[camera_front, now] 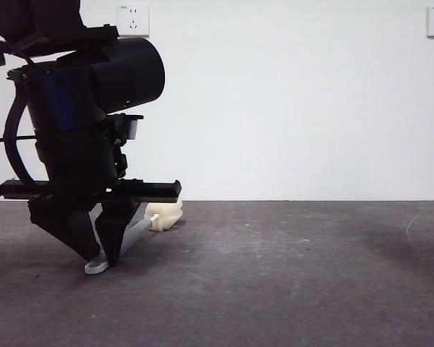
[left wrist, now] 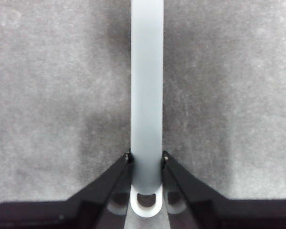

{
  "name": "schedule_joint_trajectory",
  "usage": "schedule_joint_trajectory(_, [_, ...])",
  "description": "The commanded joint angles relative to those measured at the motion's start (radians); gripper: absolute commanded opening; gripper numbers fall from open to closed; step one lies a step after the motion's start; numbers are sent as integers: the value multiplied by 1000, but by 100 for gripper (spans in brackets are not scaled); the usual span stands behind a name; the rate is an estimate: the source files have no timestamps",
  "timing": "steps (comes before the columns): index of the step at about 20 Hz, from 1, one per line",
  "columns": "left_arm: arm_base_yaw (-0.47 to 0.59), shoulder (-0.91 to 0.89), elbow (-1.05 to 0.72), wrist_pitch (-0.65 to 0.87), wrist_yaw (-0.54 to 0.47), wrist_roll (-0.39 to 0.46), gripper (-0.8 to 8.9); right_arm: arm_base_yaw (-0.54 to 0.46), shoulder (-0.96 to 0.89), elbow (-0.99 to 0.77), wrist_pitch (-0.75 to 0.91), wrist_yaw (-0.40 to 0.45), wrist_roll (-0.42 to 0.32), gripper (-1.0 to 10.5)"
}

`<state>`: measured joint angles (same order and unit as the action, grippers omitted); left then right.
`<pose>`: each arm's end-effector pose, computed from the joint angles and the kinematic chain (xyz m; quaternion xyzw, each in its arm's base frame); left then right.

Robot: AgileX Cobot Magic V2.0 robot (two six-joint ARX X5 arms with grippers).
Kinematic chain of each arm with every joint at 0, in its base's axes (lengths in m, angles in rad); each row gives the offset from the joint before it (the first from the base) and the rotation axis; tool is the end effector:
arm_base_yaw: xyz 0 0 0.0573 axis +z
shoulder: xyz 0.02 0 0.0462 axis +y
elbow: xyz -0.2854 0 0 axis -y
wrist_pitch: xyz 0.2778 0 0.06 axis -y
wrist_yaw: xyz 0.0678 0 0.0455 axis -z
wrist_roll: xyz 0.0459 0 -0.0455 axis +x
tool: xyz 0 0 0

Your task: Pick up the cup brush,pick up the cup,insert the brush into the cup,clean the cup,put the cup brush back,put the cup back to the fixed position on the table

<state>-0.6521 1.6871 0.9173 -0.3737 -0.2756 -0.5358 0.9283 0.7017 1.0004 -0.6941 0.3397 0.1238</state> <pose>0.2784 -0.1969 0.1348 0.0148 0.5083 -0.0237 0.8607 0.1035 0.1128 0.3840 -0.0581 0.1755 0.2741 0.9438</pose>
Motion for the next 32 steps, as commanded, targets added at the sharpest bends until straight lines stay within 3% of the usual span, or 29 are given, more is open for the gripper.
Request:
schedule_joint_trajectory(1, [4, 45, -24, -21, 51, 8, 281, 2, -2, 3, 10, 0, 11, -17])
schedule_joint_trajectory(2, [5, 45, -24, -21, 70, 9, 388, 2, -2, 3, 9, -1, 11, -17])
schedule_joint_trajectory(3, [5, 43, -24, -23, 72, 13, 414, 2, -2, 3, 9, -1, 11, -17])
schedule_joint_trajectory(9, [7, -16, -24, -48, 70, 44, 413, 2, 6, 3, 12, -1, 35, -17])
schedule_joint_trajectory(14, [7, -181, -23, -55, 58, 103, 413, 2, 85, 3, 93, -2, 36, -17])
schedule_joint_trajectory(21, [7, -566, -19, -146, 59, 198, 413, -29, 328, -27, 357, 9, -89, -17])
schedule_joint_trajectory(27, [7, -916, -19, -288, 59, 227, 413, -114, 488, -189, 663, 6, -86, -17])
schedule_joint_trajectory(32, [6, -1068, -19, -393, 60, 226, 412, -200, 583, -373, 953, 6, -23, -17])
